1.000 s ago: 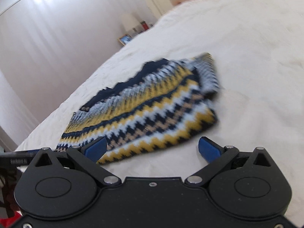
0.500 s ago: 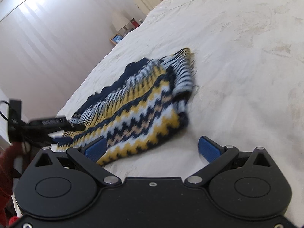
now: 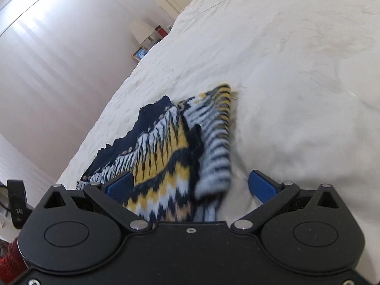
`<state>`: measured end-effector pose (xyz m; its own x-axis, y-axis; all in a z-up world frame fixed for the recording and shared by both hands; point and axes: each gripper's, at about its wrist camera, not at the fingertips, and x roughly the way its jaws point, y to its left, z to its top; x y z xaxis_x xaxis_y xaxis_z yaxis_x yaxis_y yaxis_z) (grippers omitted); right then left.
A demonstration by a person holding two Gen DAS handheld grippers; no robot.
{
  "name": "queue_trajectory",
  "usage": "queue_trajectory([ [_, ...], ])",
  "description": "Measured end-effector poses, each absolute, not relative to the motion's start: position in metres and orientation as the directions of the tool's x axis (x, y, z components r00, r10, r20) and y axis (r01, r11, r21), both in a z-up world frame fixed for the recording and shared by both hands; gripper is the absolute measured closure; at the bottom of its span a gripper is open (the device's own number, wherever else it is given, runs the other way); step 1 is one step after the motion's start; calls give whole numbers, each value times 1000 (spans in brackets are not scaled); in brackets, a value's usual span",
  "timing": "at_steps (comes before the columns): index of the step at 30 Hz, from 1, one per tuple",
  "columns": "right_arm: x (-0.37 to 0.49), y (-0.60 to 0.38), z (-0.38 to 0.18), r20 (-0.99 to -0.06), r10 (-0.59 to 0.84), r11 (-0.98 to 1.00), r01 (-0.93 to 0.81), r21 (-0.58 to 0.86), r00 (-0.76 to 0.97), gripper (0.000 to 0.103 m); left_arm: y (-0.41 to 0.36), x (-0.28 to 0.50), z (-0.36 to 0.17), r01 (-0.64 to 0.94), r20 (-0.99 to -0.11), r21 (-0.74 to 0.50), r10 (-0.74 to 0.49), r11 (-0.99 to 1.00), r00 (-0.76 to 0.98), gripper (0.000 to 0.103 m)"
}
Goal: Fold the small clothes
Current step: 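Move the right gripper to the sweater's side edge and grasp it, then fold the held side edge inward over the sweater with the right gripper, then release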
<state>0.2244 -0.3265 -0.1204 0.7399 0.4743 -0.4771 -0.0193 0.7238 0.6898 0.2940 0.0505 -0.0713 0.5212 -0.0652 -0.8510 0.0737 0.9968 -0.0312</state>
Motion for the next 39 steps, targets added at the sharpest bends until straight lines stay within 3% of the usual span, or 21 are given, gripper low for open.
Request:
queue_trajectory([
  [3,240,-322,-123,-460,524,691,-41,722,717,0,59,290,-61,74,-842,-76,-104,994,529,13],
  [8,260,-305,-119,-500,538,725,-70,685,678,0,85,264,-42,78,-809,-130,-152,988,568,14],
  [14,263,-300,-119,-509,535,728,-62,683,674,0,122,241,-36,39,-776,-29,-47,999,629,14],
  [18,263,-300,-117,-524,527,740,-59,670,669,1,153,245,-44,-50,-754,-44,-1,998,657,14],
  [20,265,-296,-114,-547,512,763,-57,644,662,7,164,252,-47,-70,-753,-76,-11,995,658,14],
  [22,265,-291,-111,-576,487,790,-50,612,657,28,174,258,-48,-63,-756,-97,-32,993,654,14],
  [24,265,-289,-109,-603,455,817,-38,575,655,42,181,260,-45,-54,-748,-112,-48,992,662,14],
  [28,261,-284,-99,-636,376,847,28,531,674,60,198,262,-42,-73,-741,-146,-60,987,669,14],
  [31,259,-275,-84,-664,307,878,66,474,682,68,208,263,-45,-97,-758,-154,-54,983,650,14],
  [39,259,-225,-20,-684,268,931,1,366,678,72,214,266,-38,-91,-762,-146,-53,985,645,14],
])
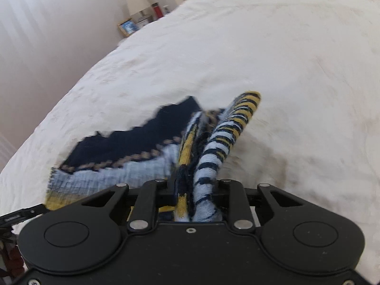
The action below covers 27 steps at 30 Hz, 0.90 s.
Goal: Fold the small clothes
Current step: 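Fold the held side edge inward over the sweater with the right gripper, then release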
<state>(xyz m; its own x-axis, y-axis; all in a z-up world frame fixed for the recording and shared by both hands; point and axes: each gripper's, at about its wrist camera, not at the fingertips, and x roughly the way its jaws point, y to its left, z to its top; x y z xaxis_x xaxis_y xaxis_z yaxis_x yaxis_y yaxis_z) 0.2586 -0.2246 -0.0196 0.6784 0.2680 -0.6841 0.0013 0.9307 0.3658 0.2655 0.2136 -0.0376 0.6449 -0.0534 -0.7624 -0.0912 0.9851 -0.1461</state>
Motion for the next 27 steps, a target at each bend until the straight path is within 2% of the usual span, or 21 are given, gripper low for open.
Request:
queue_trajectory([
  [5,261,-174,22,-660,331,932,-125,339,675,72,220,262,-28,-84,-745,-164,-67,983,664,14],
  [10,266,-108,37,-649,407,912,-246,328,642,72,235,263,-27,-127,-743,-166,-39,978,668,14],
  [21,273,5,-10,-721,444,890,-356,286,532,73,270,268,-28,-216,-745,-223,-23,951,667,14],
  [24,276,18,-24,-737,430,895,-351,273,522,70,276,269,-28,-233,-742,-244,-27,941,669,14],
  [26,282,19,-32,-723,467,881,-337,331,509,67,281,269,-29,-243,-743,-263,-35,934,668,14],
  [27,284,17,-34,-712,490,870,-335,362,503,61,283,269,-30,-248,-743,-269,-37,931,668,14],
])
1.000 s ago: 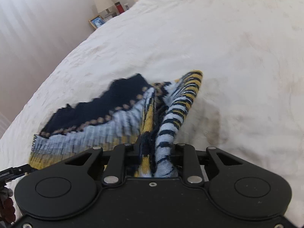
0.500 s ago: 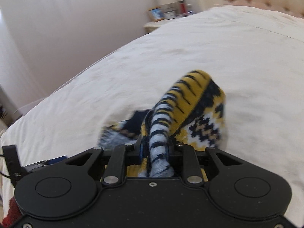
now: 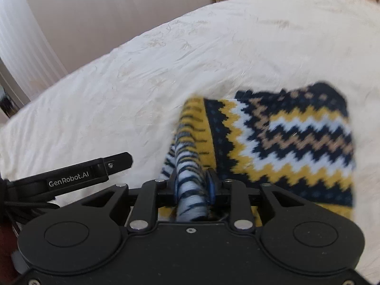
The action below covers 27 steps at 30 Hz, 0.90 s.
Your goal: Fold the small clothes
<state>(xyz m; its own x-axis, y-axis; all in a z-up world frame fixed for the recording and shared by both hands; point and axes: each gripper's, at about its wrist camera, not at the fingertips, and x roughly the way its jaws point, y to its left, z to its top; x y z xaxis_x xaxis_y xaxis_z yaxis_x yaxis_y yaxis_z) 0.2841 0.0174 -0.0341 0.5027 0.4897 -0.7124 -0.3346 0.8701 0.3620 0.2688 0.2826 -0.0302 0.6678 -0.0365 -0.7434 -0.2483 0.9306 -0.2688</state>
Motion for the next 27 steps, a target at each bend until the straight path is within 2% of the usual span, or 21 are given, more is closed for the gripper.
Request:
queue_trajectory([
  [1,284,16,-35,-698,513,857,-337,389,499,53,284,269,-31,-253,-744,-272,-36,928,667,14],
  [5,273,5,-19,-612,576,817,-369,443,542,52,288,269,-31,-257,-743,-281,-40,925,668,14],
  [7,268,-9,-7,-574,580,814,-382,438,578,47,289,268,-29,-254,-740,-288,-46,923,671,14],
  [10,253,-20,4,-564,536,844,-420,334,629,40,286,268,-29,-230,-737,-300,-72,926,672,14],
  [14,226,-19,3,-575,464,868,-474,145,674,38,276,268,-27,-169,-727,-343,-147,924,670,14],
  [21,162,-11,-16,-555,460,832,-555,-4,693,28,263,268,-23,-65,-687,-462,-311,884,657,14],
  [25,149,6,-28,-554,449,808,-583,-83,701,27,259,269,-28,-32,-665,-545,-409,838,625,15],
  [27,145,13,-34,-549,425,802,-581,-140,719,27,255,269,-29,-7,-659,-557,-437,830,613,28],
])
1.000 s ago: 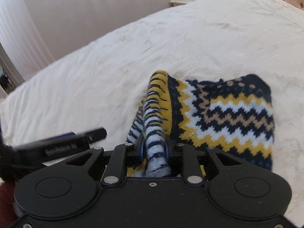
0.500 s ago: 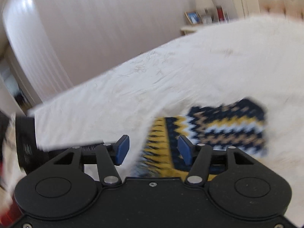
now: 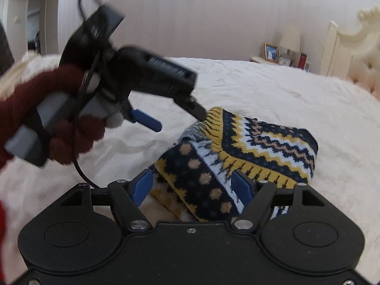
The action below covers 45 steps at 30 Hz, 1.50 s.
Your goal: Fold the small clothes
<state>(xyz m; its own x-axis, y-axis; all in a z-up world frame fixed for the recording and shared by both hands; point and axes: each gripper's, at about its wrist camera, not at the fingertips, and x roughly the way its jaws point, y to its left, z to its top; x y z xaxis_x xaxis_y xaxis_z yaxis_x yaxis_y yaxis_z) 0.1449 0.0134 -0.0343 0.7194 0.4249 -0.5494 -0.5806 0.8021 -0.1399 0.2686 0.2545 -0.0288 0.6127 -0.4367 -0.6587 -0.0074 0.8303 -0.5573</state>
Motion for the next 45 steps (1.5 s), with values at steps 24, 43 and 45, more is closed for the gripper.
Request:
queue_trajectory([
  [24,141,16,-44,-464,452,842,-536,-59,762,83,215,271,-39,171,-545,-575,-531,800,649,79],
  [43,141,-1,-44,-529,557,787,-609,92,640,33,231,274,-59,58,-665,-514,-441,856,603,69],
  [45,142,-14,-37,-515,550,803,-585,112,657,33,231,274,-60,53,-666,-517,-440,854,602,67],
])
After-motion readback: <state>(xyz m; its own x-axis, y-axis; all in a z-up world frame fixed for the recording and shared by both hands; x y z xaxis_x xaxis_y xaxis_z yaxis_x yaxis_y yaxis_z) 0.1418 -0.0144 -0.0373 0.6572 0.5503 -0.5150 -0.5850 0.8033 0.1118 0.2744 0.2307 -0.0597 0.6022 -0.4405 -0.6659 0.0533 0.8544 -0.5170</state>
